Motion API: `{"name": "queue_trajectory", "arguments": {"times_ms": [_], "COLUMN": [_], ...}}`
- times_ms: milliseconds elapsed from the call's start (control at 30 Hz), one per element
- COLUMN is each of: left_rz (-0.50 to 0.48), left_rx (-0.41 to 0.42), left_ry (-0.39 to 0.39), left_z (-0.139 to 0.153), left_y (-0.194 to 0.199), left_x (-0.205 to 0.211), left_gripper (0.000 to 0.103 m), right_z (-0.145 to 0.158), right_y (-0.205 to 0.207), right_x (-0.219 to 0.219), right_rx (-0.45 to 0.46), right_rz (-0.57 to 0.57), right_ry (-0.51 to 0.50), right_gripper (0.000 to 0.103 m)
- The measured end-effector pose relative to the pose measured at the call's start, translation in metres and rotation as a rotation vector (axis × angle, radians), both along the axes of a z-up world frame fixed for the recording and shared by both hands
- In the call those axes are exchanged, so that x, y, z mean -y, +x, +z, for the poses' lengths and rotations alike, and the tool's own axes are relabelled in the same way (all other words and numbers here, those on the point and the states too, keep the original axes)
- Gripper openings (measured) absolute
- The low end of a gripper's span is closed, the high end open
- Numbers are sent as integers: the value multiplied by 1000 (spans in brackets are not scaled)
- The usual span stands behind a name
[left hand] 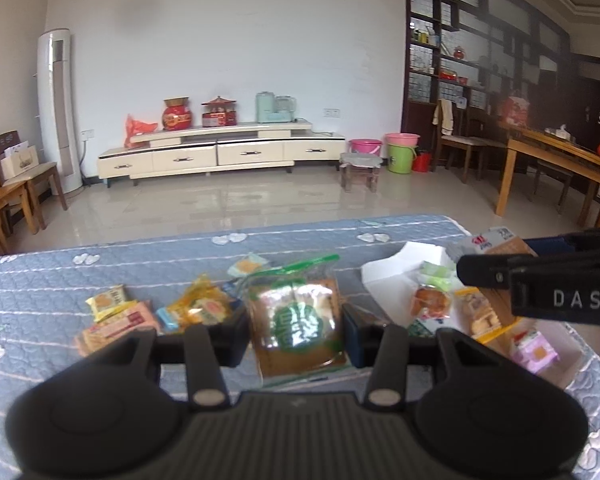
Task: Organize snacks
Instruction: 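Carry the biscuit bag and orange carton over the white tray with both tools, then lower both snacks into the tray and open both tools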
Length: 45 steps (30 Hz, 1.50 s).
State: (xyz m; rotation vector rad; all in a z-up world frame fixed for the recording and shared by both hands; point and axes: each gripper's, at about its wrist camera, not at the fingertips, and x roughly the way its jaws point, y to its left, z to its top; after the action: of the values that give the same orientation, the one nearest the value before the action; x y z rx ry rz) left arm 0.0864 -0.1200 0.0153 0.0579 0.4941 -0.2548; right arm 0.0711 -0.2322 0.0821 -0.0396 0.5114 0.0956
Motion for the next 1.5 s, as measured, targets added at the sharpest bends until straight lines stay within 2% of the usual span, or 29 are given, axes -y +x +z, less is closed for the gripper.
{"name": "queue_trajectory", "arguments": {"times_ms": [300,567,967,1267,1500], "left_rz": [-98,-165,-207,-219,-232], "left_rx": [-21,-51,-92,-123,-121], "left_ry": [-9,-11,-12,-18,-15], "left_z": [-2,-14,-37,-54,-62], "left_y": [8,22,51,74,85], "left_x": [49,91,130,146,158], "left_gripper": [45,45,45,45,46], "right_z": [-4,-21,-43,-62,-70], "right_y": [3,20,69,114,133], "right_x": [45,77,112,116,118], "right_rx": [1,-32,-82,-108,-119], "right_rz": [-99,-161,-168,-152,-156], "right_ry": [5,37,58,46,41], "right_gripper": [63,63,63,63,63]}}
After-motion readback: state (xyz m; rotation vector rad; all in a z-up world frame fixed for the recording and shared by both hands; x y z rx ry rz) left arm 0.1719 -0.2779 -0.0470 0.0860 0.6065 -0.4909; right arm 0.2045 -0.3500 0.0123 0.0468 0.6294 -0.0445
